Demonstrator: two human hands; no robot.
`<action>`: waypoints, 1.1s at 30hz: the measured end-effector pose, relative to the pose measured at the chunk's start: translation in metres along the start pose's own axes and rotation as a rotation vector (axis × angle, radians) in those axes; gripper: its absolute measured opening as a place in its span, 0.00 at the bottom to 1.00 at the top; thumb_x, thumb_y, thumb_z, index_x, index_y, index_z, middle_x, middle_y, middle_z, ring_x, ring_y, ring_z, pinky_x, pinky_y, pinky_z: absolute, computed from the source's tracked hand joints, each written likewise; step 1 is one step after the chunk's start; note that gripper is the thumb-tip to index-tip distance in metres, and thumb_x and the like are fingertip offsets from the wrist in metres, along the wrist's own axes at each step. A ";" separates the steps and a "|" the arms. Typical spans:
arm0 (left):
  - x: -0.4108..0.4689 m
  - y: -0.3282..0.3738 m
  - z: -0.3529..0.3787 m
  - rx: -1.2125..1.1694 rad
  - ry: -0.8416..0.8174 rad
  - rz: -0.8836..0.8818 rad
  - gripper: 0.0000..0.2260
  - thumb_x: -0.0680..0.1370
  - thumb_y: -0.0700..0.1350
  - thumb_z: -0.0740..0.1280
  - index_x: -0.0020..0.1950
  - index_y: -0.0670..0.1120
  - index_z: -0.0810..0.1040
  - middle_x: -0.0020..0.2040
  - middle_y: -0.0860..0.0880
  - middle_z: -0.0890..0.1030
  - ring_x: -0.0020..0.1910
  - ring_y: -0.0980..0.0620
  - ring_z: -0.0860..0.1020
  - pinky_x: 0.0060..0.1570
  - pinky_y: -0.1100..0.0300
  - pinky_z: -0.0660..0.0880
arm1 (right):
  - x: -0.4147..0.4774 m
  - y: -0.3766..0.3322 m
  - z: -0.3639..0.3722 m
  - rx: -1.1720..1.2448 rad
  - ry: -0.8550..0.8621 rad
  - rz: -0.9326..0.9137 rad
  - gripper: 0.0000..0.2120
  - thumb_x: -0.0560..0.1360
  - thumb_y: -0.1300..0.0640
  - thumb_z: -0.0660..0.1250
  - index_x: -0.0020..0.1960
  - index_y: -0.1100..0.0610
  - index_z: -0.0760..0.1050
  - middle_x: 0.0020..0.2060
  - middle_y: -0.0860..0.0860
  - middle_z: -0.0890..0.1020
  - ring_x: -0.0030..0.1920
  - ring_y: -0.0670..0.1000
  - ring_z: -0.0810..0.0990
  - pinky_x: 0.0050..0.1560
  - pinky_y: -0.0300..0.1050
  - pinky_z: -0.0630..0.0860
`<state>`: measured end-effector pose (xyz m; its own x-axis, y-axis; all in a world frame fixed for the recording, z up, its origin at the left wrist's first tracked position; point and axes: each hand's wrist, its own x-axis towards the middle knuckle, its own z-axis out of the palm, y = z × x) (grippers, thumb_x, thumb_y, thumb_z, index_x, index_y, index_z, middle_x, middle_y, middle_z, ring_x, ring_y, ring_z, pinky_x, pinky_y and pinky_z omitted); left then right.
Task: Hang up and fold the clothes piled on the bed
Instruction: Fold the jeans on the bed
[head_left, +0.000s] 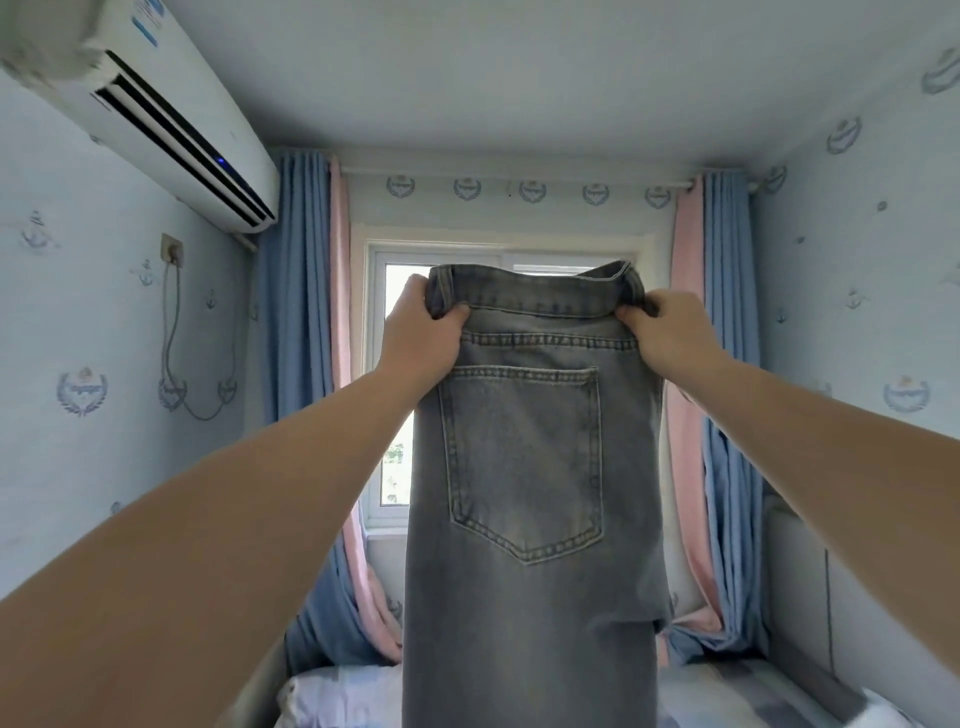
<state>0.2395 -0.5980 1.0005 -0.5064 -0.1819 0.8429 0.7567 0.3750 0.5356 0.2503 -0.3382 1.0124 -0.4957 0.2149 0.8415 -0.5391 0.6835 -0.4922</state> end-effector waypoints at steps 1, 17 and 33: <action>-0.007 0.005 -0.006 -0.001 -0.016 -0.018 0.07 0.81 0.47 0.68 0.56 0.49 0.72 0.48 0.55 0.78 0.47 0.56 0.77 0.45 0.60 0.72 | -0.008 -0.005 -0.006 -0.002 -0.007 0.009 0.15 0.80 0.54 0.66 0.37 0.61 0.74 0.33 0.53 0.73 0.35 0.52 0.71 0.34 0.46 0.64; -0.072 -0.045 -0.057 0.038 -0.102 -0.255 0.12 0.79 0.51 0.69 0.60 0.52 0.73 0.55 0.51 0.79 0.54 0.49 0.79 0.60 0.45 0.78 | -0.070 -0.006 0.046 0.054 -0.170 0.173 0.13 0.78 0.55 0.67 0.48 0.67 0.78 0.40 0.58 0.80 0.41 0.57 0.77 0.37 0.45 0.70; -0.188 -0.422 0.006 0.090 -0.254 -0.834 0.08 0.75 0.41 0.74 0.47 0.50 0.77 0.44 0.50 0.83 0.48 0.44 0.83 0.55 0.44 0.80 | -0.184 0.243 0.330 -0.099 -0.670 0.540 0.09 0.77 0.55 0.70 0.42 0.60 0.80 0.41 0.56 0.84 0.45 0.59 0.81 0.46 0.52 0.75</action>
<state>0.0130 -0.7170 0.6158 -0.9650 -0.2248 0.1350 0.0681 0.2822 0.9569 -0.0140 -0.4420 0.6642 -0.9804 0.0929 0.1737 -0.0674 0.6706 -0.7388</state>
